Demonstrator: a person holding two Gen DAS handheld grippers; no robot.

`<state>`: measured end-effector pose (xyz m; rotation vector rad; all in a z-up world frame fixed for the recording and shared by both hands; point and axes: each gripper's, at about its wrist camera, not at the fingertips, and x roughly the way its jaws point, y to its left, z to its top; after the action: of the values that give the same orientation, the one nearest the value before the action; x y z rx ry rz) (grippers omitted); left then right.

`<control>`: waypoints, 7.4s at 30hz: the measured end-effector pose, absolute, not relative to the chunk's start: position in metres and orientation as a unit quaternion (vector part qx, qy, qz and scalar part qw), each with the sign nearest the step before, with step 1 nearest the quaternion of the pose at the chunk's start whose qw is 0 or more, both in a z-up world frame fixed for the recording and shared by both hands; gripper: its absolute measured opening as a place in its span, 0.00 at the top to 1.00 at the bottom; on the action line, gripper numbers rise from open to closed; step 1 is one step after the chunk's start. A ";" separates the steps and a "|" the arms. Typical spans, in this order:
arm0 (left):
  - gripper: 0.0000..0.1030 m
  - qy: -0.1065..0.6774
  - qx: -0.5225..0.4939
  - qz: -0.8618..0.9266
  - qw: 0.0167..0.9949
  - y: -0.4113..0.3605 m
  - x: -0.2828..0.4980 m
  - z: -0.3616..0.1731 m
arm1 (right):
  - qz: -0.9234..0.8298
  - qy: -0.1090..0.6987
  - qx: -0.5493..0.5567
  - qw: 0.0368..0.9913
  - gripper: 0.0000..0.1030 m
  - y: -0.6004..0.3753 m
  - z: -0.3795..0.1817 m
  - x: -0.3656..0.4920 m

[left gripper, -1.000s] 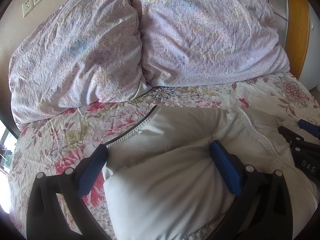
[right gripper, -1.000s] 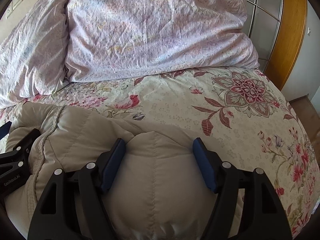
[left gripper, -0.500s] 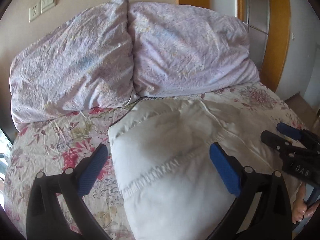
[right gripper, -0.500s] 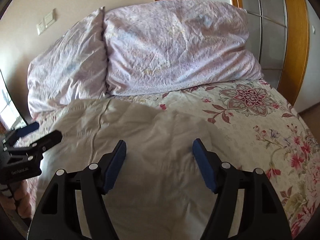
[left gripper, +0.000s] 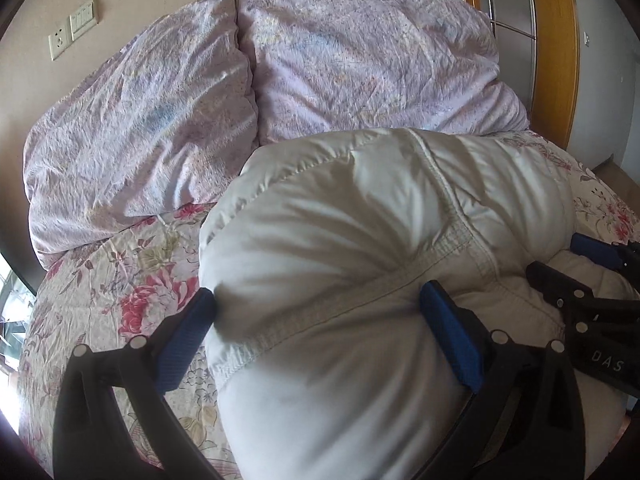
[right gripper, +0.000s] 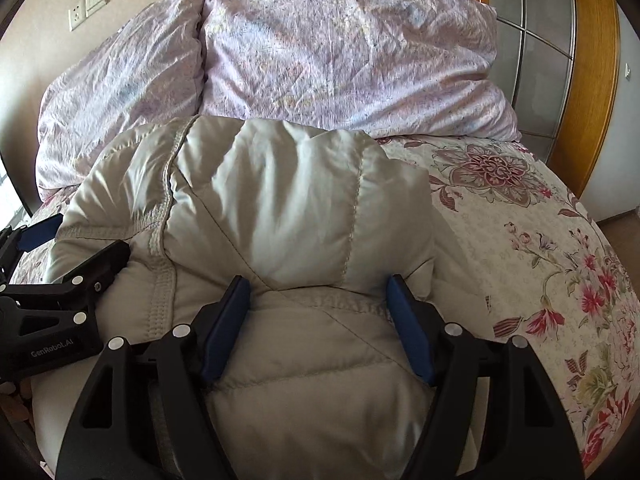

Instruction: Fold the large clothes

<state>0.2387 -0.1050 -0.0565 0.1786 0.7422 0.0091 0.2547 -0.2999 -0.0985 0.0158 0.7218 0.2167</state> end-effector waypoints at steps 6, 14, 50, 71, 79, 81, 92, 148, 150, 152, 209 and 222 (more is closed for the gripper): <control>0.02 0.362 0.084 0.009 0.928 -0.106 0.239 -0.061 | 0.105 0.352 0.010 0.930 0.31 -0.300 -0.104 0.256; 0.02 0.359 0.080 0.012 0.930 -0.105 0.237 -0.057 | 0.111 0.370 0.012 0.922 0.29 -0.299 -0.100 0.262; 0.02 0.458 -0.225 -0.194 0.838 0.004 0.227 -0.065 | 0.288 0.592 0.308 0.687 0.01 -0.397 -0.147 0.322; 0.02 0.476 -0.270 -0.233 0.804 0.011 0.241 -0.086 | 0.345 0.585 0.284 0.677 0.01 -0.370 -0.154 0.320; 0.02 0.470 -0.340 -0.241 0.778 0.019 0.235 -0.103 | 0.355 0.575 0.272 0.685 0.01 -0.383 -0.157 0.308; 0.02 0.467 -0.361 -0.246 0.769 0.021 0.236 -0.108 | 0.360 0.573 0.270 0.685 0.01 -0.380 -0.158 0.307; 0.02 0.463 -0.386 -0.249 0.758 0.019 0.234 -0.113 | 0.372 0.557 0.278 0.688 0.01 -0.389 -0.163 0.308; 0.09 0.352 -0.203 -0.034 0.913 0.153 0.268 -0.044 | 0.319 0.487 0.159 0.797 0.05 -0.243 -0.121 0.390; 0.02 0.331 -0.177 -0.024 0.927 0.153 0.257 -0.027 | 0.278 0.448 0.122 0.841 0.04 -0.256 -0.093 0.374; 0.02 0.316 -0.146 -0.011 0.937 0.147 0.247 -0.012 | 0.260 0.409 0.102 0.868 0.04 -0.260 -0.070 0.359; 0.02 0.357 -0.053 0.055 0.931 0.096 0.298 -0.051 | 0.200 0.361 -0.004 0.911 0.33 -0.159 -0.109 0.395; 0.02 0.339 -0.051 0.084 0.936 0.106 0.331 -0.052 | 0.183 0.343 0.022 0.921 0.34 -0.149 -0.111 0.422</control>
<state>0.3308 0.1061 -0.0519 -0.1044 0.6928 0.1713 0.4220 -0.1488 -0.1109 0.0443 0.7043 0.3756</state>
